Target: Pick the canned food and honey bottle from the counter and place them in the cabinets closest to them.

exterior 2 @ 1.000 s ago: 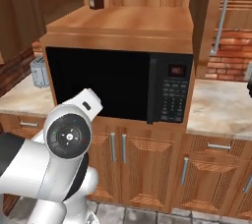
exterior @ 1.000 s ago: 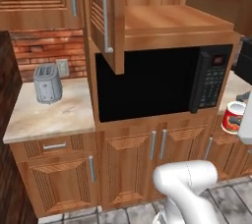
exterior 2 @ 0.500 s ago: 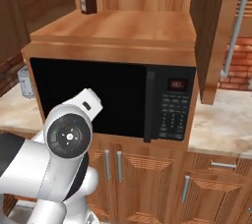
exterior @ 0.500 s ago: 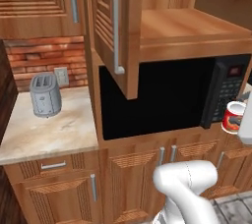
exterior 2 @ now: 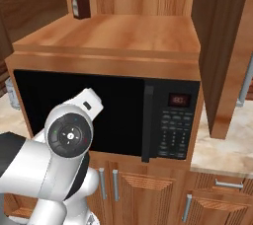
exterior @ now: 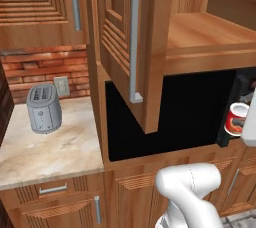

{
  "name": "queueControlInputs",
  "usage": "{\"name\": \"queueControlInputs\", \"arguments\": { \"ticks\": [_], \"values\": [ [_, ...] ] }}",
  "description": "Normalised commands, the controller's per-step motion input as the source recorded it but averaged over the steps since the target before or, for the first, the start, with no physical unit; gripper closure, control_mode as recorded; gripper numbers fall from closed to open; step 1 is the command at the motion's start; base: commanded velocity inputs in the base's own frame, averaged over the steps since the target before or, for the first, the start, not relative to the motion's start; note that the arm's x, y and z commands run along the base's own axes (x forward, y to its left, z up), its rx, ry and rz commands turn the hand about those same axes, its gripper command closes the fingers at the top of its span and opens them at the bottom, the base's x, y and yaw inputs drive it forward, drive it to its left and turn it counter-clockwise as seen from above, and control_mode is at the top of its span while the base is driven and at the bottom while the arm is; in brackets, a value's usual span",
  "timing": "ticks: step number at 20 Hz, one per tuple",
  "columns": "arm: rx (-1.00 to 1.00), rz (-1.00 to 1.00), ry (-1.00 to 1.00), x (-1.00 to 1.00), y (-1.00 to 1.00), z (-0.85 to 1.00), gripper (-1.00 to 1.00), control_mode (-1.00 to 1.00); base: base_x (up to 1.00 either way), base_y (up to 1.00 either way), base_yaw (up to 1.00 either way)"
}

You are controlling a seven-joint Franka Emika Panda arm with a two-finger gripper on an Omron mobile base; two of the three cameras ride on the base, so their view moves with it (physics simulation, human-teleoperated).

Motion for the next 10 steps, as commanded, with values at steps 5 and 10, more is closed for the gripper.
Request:
{"name": "queueControlInputs", "arguments": {
  "ticks": [5,10],
  "values": [
    [0.01,0.0,-0.07,-0.04,0.04,0.13,1.0,-1.0,0.0,0.0,0.0],
    [0.0,-0.07,-0.08,0.0,0.23,0.48,1.0,-1.0,0.0,0.0,0.0]
  ]
}}
